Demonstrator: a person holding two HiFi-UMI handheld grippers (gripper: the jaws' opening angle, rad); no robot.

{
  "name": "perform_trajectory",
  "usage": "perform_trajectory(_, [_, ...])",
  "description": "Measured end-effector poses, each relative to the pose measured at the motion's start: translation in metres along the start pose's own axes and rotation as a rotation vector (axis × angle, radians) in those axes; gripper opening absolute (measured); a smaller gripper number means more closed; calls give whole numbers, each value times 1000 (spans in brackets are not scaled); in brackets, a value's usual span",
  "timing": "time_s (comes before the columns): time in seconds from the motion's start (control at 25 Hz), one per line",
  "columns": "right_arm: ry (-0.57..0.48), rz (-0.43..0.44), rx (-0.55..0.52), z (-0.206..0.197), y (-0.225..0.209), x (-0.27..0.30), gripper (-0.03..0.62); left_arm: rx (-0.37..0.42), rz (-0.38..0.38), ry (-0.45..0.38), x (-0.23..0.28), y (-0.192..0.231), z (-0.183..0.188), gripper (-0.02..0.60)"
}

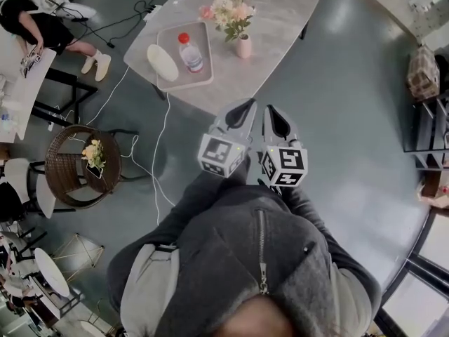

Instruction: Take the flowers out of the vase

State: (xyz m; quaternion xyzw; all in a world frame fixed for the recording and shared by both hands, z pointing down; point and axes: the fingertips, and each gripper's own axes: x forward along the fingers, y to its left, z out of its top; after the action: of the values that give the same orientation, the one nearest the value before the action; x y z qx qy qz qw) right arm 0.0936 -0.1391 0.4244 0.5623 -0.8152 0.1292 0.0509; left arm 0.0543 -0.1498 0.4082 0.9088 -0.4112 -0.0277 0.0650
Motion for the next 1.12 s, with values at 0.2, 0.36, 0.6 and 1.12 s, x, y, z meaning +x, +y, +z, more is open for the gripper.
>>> perform_trajectory(0.2, [13,7,10,11,-17,34,3,6,0,6,32,22,5,9])
perform_trajectory(0.36, [21,21,8,18,-31,59,3,10,27,7,55,42,8,9])
perform_trajectory(0.6, [39,56,-1,23,-37,104,3,3,67,-1,81,79,11,9])
perform_trajectory(1.12, [13,142,-65,31,-33,166,3,18,151,15,100,131,3,9])
